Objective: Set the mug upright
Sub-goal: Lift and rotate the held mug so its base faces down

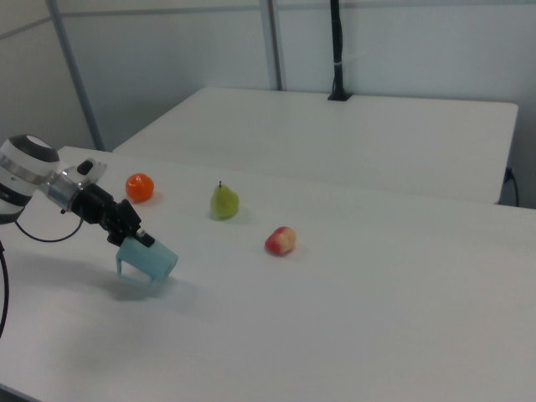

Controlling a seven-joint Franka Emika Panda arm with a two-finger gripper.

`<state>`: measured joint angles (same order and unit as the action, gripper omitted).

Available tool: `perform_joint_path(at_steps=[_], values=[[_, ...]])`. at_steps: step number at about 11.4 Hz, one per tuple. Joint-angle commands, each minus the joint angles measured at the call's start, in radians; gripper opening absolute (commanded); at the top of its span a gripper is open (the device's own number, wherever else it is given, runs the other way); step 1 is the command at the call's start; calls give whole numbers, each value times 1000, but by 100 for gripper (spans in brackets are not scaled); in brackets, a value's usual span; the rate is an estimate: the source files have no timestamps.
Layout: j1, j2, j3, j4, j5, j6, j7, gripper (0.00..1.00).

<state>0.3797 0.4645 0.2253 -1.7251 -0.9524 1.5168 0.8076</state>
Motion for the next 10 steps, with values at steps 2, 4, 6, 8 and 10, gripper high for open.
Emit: perform_joint_path(at_steps=[2,4,6,8,10], values=[[-1,-76,-6,-10,47,-14,-70,0],[-31,-121,-6,38,91,-14,-77,0],[-70,-174,-6,55,228,47,-172,0],[-114,-202,-7,59,349,141,-229,0],[-178,-219,-7,59,502,254,-376,0]])
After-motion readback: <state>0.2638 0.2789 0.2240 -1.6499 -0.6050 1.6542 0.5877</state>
